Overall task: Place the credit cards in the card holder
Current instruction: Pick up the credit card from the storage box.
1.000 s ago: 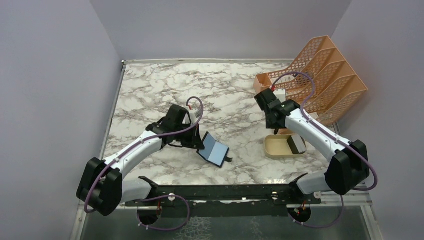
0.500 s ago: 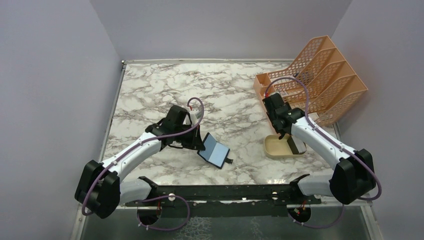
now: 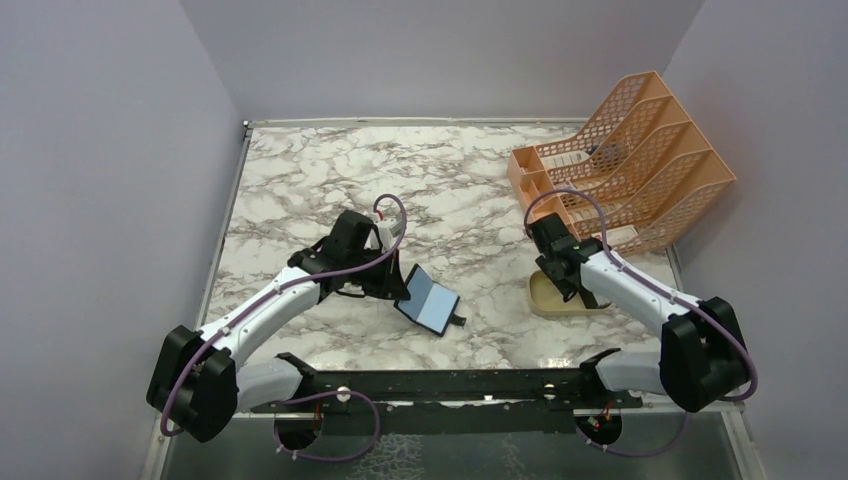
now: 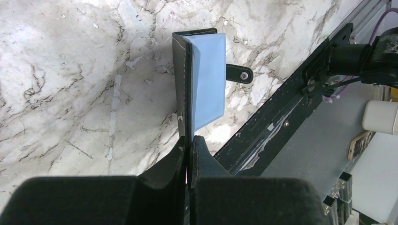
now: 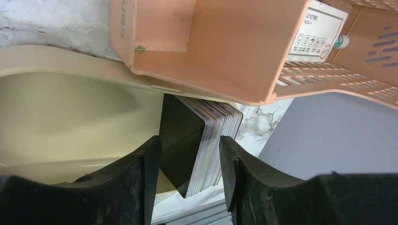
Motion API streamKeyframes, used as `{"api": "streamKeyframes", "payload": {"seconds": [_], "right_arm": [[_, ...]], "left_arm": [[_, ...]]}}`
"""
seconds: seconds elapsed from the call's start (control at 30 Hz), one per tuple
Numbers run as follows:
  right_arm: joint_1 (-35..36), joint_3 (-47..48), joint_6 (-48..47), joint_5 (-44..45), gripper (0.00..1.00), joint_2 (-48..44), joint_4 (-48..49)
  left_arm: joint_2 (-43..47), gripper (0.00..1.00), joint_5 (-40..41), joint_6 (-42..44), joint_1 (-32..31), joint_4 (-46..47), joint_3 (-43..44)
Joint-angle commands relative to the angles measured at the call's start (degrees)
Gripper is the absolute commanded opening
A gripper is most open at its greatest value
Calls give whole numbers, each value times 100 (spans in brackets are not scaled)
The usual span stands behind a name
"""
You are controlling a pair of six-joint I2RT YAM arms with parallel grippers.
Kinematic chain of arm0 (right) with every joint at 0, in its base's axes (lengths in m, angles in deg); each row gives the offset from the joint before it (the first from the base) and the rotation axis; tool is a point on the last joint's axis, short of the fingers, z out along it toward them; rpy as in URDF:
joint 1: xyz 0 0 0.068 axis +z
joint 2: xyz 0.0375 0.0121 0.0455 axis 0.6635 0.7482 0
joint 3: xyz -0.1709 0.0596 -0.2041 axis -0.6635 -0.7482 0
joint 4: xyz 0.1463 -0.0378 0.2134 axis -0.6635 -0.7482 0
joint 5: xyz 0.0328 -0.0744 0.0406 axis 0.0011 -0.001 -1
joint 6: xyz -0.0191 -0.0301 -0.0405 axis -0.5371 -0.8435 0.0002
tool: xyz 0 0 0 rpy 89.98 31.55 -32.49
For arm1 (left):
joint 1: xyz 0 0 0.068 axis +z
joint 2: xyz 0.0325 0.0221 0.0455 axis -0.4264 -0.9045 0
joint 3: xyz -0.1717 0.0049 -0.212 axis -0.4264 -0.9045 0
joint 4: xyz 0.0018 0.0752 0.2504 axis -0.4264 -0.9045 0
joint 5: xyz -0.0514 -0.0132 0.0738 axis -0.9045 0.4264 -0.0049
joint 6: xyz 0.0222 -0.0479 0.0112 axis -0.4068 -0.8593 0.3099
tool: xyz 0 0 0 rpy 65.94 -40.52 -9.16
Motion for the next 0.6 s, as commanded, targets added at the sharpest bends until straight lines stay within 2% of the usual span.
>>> {"api": "streamKeyframes", "payload": {"seconds": [0.0,0.57], "right_arm": [[-99,-173,-215,78,49,18,326],[-136,-421,-494,1044,47,-66,455]], "left_arm": [[148,0,-80,59,-16,44,58],[328,0,29,29,-18,46,10]]}}
